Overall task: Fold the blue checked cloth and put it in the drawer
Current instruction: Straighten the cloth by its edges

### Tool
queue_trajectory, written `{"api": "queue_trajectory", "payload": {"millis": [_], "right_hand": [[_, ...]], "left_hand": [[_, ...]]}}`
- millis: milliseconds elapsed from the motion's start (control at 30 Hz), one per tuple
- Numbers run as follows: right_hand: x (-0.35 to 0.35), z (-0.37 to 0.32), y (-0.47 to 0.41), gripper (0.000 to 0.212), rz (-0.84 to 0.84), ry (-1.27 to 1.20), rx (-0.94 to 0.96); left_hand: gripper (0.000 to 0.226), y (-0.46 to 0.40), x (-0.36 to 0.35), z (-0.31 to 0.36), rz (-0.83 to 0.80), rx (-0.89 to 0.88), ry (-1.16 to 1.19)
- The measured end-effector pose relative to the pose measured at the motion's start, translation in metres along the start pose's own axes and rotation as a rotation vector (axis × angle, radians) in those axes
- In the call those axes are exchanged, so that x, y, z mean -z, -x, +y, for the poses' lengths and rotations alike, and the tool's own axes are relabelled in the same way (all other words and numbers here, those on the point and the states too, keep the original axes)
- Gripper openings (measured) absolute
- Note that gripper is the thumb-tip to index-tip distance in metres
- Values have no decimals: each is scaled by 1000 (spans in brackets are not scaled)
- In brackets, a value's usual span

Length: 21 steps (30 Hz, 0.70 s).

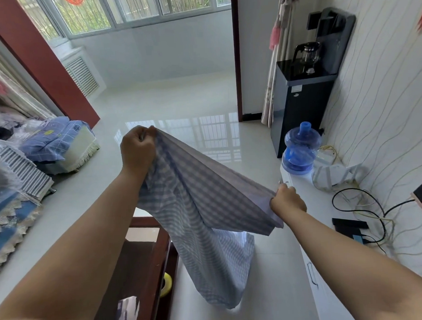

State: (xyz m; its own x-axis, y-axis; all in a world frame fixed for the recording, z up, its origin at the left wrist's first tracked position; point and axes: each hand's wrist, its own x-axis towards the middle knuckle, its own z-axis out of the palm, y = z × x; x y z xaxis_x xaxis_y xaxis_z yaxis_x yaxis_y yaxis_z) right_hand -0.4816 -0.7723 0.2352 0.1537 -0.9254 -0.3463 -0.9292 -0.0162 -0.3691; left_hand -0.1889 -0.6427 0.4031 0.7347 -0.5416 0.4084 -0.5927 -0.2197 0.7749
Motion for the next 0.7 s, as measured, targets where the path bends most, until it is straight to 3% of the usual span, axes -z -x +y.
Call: {"api": "queue_trajectory", "payload": {"millis": [100, 200, 333, 400, 700], "right_hand": [[-7, 25, -6, 38, -21, -174, -152], [-17, 41, -6, 27, -104, -483, -158], [-22, 21, 6, 49, -320, -891, -186], [-24, 6, 5, 45, -380, -960, -165], [-34, 3, -18, 53, -187, -1135, -413]], "left_hand": [[41, -5, 8, -5, 75, 99, 53], [44, -6, 14, -6, 103, 153, 143], [36, 1, 10, 0, -43, 143, 264], [35, 6, 7, 8, -134, 95, 286], [29, 8, 25, 36, -344, 39, 411]]}}
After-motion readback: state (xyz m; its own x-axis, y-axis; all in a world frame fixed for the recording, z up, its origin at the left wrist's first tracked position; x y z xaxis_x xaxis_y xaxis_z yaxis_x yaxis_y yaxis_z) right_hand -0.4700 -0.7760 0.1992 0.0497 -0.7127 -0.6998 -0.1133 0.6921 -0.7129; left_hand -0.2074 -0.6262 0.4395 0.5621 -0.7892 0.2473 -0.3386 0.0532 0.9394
